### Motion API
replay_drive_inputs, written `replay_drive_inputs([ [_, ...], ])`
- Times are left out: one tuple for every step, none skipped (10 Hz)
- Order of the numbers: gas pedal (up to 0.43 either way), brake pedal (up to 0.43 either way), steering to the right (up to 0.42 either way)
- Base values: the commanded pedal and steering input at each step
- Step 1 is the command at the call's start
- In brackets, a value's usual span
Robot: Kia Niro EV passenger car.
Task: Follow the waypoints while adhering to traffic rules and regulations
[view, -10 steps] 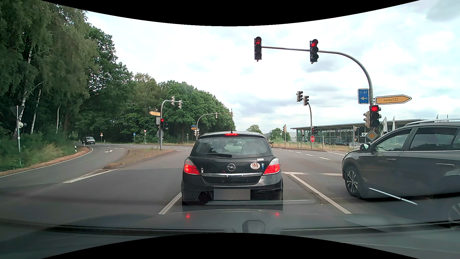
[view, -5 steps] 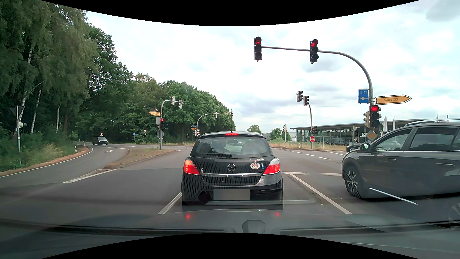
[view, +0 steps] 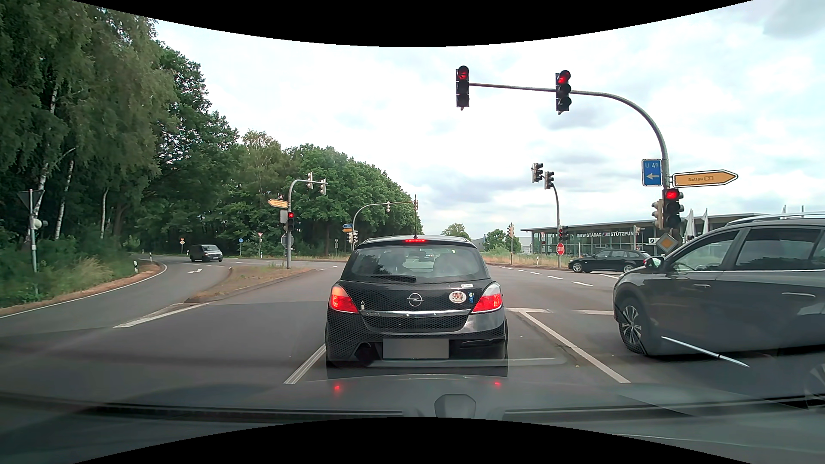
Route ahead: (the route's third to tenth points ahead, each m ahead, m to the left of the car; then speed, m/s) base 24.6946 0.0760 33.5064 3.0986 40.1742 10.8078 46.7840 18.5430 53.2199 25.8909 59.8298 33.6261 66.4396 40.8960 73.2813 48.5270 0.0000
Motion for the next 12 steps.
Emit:
replay_drive_inputs([
  [0.0,0.268,-0.004],
  [0.0,0.268,-0.004],
  [0.0,0.268,-0.004],
  [0.0,0.268,-0.004],
  [0.0,0.268,-0.004],
  [0.0,0.268,-0.004],
  [0.0,0.268,-0.004],
  [0.0,0.268,-0.004],
  [0.0,0.268,-0.004],
  [0.0,0.268,-0.004],
  [0.0,0.268,-0.004],
  [0.0,0.268,-0.004],
])
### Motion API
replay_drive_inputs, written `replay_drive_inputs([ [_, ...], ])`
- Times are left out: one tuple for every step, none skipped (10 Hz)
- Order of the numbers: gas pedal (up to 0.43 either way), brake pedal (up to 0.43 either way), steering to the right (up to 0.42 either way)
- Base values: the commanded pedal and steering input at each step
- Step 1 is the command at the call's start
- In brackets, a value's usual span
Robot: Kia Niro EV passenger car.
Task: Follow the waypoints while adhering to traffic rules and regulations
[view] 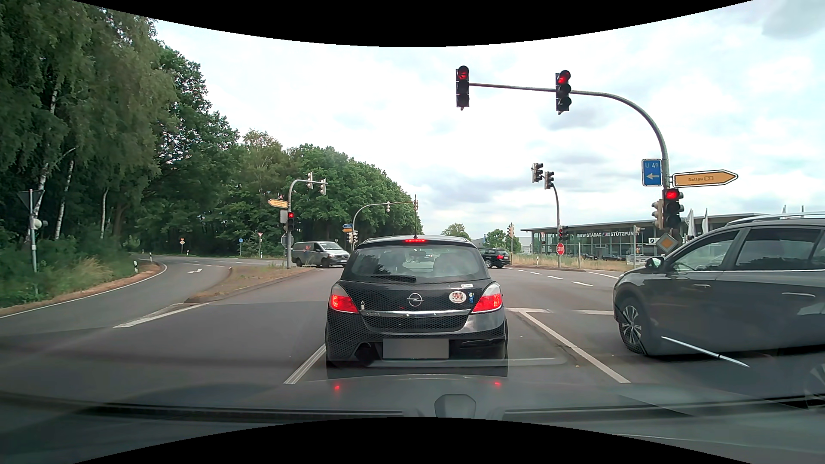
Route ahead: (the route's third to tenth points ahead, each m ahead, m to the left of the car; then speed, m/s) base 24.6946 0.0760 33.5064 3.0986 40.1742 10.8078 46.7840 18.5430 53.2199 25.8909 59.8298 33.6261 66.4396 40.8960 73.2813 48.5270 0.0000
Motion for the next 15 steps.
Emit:
replay_drive_inputs([
  [0.0,0.268,-0.004],
  [0.0,0.268,-0.004],
  [0.0,0.268,-0.004],
  [0.0,0.268,-0.004],
  [0.0,0.268,-0.004],
  [0.0,0.268,-0.004],
  [0.0,0.268,-0.004],
  [0.0,0.268,-0.004],
  [0.0,0.268,-0.004],
  [0.0,0.268,-0.004],
  [0.0,0.268,-0.004],
  [0.0,0.268,-0.004],
  [0.0,0.268,-0.004],
  [0.0,0.268,-0.004],
  [0.0,0.268,-0.004],
])
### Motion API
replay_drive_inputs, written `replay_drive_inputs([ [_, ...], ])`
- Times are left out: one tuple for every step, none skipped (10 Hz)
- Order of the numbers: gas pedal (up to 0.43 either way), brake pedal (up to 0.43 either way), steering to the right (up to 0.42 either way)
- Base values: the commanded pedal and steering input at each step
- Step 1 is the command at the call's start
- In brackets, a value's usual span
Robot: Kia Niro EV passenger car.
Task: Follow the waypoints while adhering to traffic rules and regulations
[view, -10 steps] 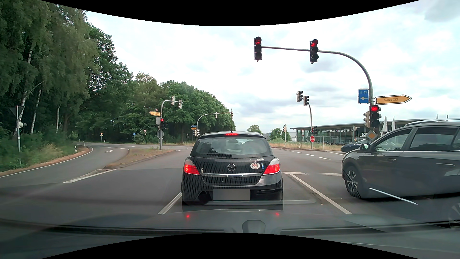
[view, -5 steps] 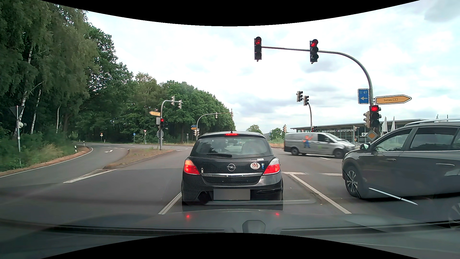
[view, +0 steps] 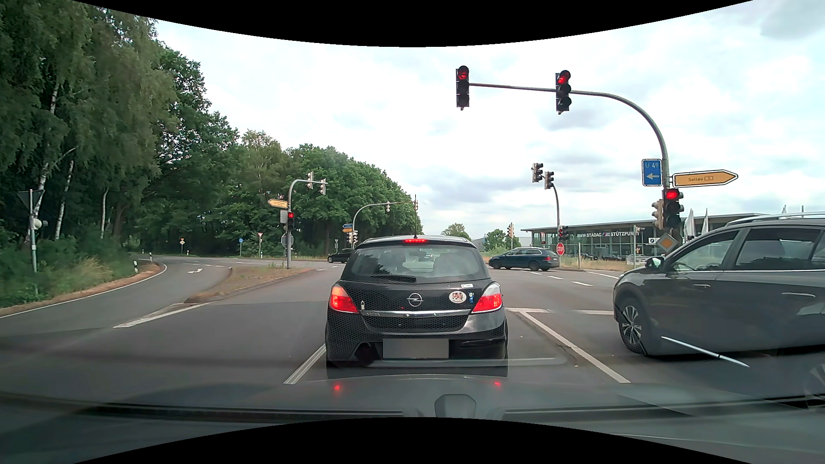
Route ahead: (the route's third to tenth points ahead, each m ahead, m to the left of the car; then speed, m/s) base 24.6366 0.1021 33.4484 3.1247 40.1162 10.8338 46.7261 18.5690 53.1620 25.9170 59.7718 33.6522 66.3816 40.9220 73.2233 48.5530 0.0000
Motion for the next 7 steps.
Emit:
replay_drive_inputs([
  [0.0,0.268,-0.004],
  [0.0,0.268,-0.004],
  [0.0,0.268,-0.004],
  [0.0,0.268,-0.004],
  [0.0,0.268,-0.004],
  [0.0,0.268,-0.004],
  [0.0,0.268,-0.004],
])
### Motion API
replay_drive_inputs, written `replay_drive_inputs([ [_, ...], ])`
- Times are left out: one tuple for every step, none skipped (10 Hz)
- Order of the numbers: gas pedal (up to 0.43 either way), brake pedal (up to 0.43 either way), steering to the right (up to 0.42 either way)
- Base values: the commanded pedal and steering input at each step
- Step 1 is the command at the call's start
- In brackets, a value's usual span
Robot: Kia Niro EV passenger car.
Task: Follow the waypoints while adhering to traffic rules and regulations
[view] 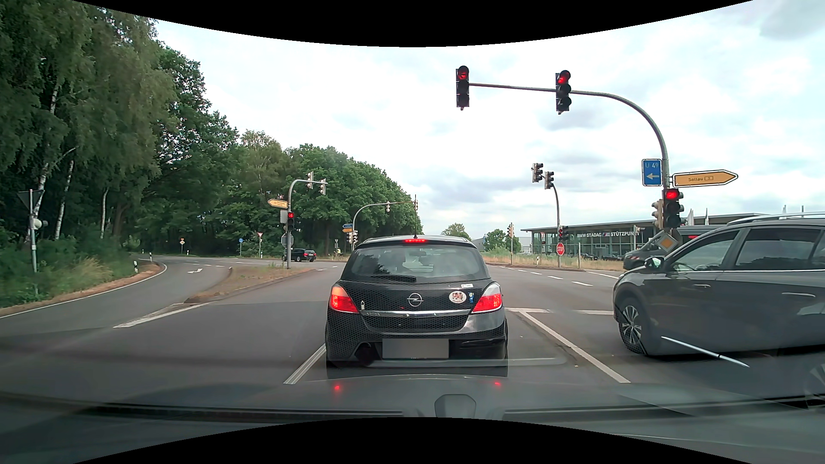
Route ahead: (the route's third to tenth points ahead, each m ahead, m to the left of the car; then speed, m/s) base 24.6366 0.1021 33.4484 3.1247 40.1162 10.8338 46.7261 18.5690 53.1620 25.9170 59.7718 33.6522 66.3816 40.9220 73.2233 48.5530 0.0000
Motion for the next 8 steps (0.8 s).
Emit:
replay_drive_inputs([
  [0.0,0.268,-0.004],
  [0.0,0.268,-0.004],
  [0.0,0.268,-0.004],
  [0.0,0.268,-0.004],
  [0.0,0.268,-0.004],
  [0.0,0.268,-0.004],
  [0.0,0.268,-0.004],
  [0.0,0.268,-0.004],
])
